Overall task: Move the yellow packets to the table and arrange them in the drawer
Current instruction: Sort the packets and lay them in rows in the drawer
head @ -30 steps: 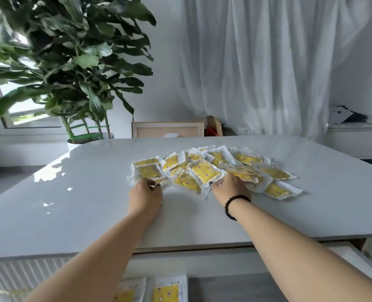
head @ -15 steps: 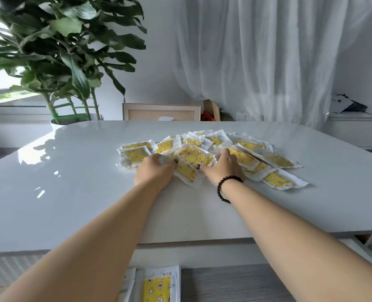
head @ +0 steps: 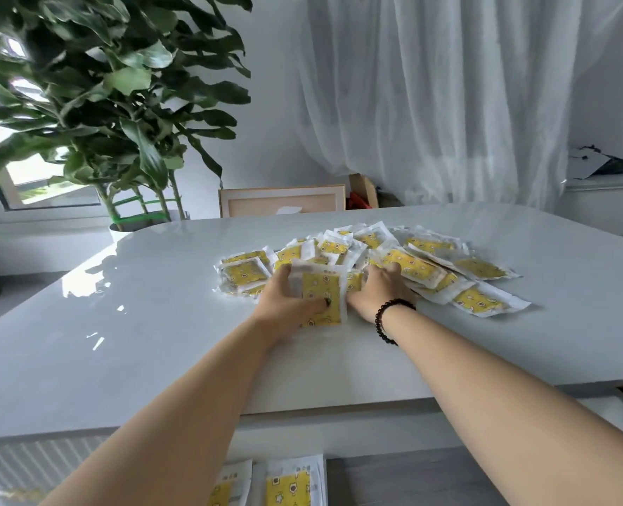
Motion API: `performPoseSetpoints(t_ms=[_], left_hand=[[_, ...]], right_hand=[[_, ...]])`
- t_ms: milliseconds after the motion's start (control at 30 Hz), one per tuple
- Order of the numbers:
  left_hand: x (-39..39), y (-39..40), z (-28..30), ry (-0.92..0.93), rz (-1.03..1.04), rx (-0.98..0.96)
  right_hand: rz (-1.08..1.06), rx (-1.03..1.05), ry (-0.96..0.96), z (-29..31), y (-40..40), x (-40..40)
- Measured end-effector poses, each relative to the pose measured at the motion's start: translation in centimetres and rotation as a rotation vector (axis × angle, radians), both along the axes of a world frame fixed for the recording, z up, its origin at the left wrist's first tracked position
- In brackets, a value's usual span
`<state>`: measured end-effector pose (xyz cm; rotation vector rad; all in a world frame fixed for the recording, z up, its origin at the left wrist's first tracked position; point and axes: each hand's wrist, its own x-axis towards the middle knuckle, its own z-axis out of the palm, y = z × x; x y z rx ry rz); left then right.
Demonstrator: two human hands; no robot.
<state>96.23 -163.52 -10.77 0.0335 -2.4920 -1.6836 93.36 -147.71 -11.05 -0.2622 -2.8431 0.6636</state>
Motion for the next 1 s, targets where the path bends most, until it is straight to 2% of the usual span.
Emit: performPoseSetpoints(t_ms=[133, 267, 333, 467, 533, 567, 633, 733, 867, 1000], left_hand=[[-1.1, -1.1, -0.3, 0.061, 0.112, 0.309], [-1.9, -2.0, -0.7, 0.11, 0.281, 0.487], [-2.1, -1.8, -0.7, 0.138, 0.311, 0.374], [-1.1, 0.3, -0.7, 0.24, 0.116, -0.255], [-0.6, 0.9, -0.9, 0.28, 0.025, -0.407], [-0.5, 0.8, -1.0, 0.267, 0.006, -0.415], [-0.6, 0.4, -0.6, 0.222, 0.014, -0.349], [-1.0, 0.0, -0.3, 0.266, 0.056, -0.22], [-1.6, -1.3, -0.7, 0.202, 0.12, 0.206], [-2.3, -1.9, -0.9, 0.162, 0.155, 0.428]], right_hand=[[-0.005, -0.1, 0.004, -0.1, 0.2, -0.3], [0.007, -0.332, 0.157, -0.4, 0.6, -0.6], [0.022, -0.461, 0.248, -0.3, 0.7, -0.6], [0.071, -0.588, 0.371, 0.0, 0.3, 0.0], [0.068, -0.637, 0.424, -0.1, 0.3, 0.2], [0.063, -0.665, 0.448, -0.1, 0.3, 0.3], [0.058, -0.702, 0.5, -0.1, 0.4, 0.2], [0.076, -0.652, 0.542, -0.1, 0.5, 0.0], [0.131, -0.622, 0.499, -0.6, 0.5, -0.7], [0.132, -0.731, 0.444, -0.9, 0.6, -1.2]])
